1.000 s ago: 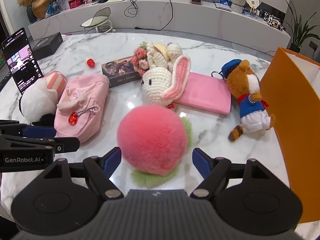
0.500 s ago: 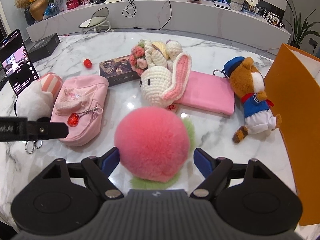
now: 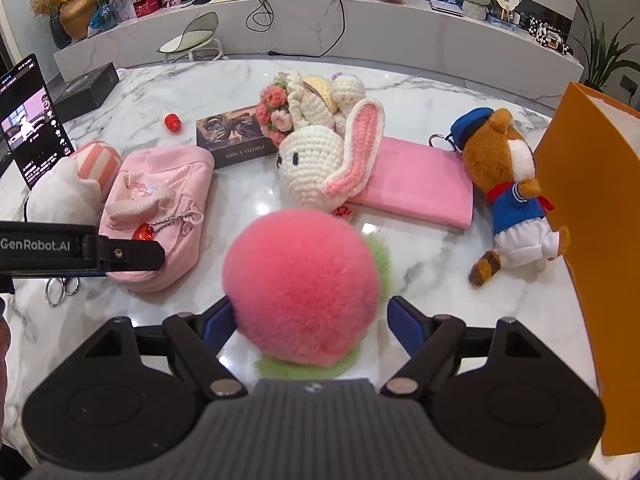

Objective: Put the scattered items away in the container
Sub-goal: 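Grasp the pink backpack with the left gripper while the right gripper grasps the pink pompom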

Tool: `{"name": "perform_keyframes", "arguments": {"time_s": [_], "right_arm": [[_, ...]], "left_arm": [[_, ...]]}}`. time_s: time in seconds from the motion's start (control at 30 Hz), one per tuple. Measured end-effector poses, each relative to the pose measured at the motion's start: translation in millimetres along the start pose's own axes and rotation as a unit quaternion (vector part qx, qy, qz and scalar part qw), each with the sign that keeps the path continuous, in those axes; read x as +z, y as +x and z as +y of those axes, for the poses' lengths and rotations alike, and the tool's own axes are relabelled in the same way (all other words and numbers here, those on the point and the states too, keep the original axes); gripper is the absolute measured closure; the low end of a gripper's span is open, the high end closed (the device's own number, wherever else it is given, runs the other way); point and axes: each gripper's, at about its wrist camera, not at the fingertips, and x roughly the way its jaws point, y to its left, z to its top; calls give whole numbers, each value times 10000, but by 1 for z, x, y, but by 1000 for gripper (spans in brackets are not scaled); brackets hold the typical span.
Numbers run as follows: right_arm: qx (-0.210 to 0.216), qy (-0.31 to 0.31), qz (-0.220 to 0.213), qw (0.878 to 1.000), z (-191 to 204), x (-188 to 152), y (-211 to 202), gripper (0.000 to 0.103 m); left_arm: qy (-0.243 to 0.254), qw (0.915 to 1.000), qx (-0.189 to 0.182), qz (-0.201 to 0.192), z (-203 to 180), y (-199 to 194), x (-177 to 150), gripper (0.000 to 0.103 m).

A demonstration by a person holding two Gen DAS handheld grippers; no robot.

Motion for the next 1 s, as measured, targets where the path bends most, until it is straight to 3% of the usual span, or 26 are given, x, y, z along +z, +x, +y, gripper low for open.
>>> {"name": "perform_keyframes", "arguments": {"time_s": [0.07,0.1,0.13,0.27,0.33,0.5,0.6,1.0], "right_arm": [[7,4,14,10000,0,0,2,20],[10,2,23,10000,0,0,4,20],[11,-3,33,10000,1,0,5,20],[15,-77,103,9999,4,-1,11,22],[27,-92,139,9999,5,-1,14,31],[91,-169,276,9994,6,-2,17,55],[91,-191,296,9993,6,-2,17,64],[91,-106,156,9998,3,3,5,73]], "left_arm": [[10,10000,16,-14,0,0,0,41],[10,10000,31,-15,0,0,0,47],[13,10000,42,3,1,1,0,59],[45,10000,55,43,3,2,0,69],[55,10000,61,28,3,1,1,75],[116,9999,-32,-12,2,-3,1,81],[153,9999,-49,-31,0,-5,0,83],[456,9987,37,-236,-9,-19,-2,89]]}}
